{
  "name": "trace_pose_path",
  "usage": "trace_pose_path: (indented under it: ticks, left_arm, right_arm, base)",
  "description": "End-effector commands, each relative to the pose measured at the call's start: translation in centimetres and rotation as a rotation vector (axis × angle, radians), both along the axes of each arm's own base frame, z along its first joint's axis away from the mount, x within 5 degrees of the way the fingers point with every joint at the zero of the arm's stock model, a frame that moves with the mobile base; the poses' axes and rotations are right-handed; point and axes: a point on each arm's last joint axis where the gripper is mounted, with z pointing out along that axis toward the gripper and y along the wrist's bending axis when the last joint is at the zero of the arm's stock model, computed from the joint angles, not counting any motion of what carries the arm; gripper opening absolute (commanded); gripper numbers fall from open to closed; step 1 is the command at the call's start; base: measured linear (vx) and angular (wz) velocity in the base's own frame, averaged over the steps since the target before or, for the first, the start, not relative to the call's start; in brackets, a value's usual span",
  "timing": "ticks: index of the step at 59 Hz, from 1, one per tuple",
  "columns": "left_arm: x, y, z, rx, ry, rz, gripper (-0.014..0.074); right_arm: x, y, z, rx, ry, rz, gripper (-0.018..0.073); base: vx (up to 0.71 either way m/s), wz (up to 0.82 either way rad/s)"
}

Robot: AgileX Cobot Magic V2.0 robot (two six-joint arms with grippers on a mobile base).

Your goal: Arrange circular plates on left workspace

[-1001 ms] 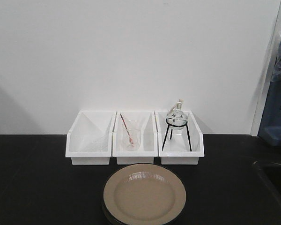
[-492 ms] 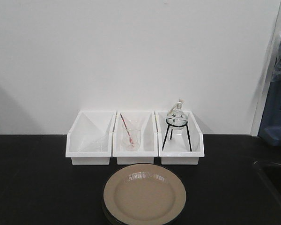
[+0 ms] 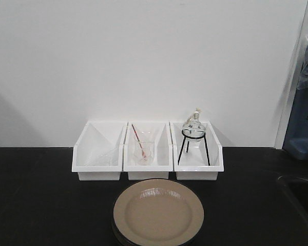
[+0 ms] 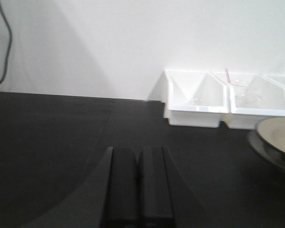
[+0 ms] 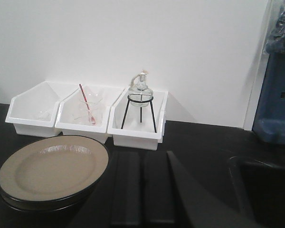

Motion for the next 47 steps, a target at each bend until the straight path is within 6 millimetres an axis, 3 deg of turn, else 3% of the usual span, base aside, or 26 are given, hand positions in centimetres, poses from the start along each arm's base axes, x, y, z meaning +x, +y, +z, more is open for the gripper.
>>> trace_pose_path:
  ticks: [1,47]
  left_arm:
    - [-0.09,-0.44,0.24,0.027,-0.066,-0.072,0.0000]
    - [-0.07,-0.53,-0.27,0.044,-0.011,-0.095,0.0000]
  right_arm:
    - [0.09,-0.32,1.37,0.023,-0.079,-0.037,-0.0001]
    - [0.09,-0.32,1.37,0.023,-0.079,-0.037,0.0000]
  base:
    - [0.00,0.00]
    - [0.00,0.00]
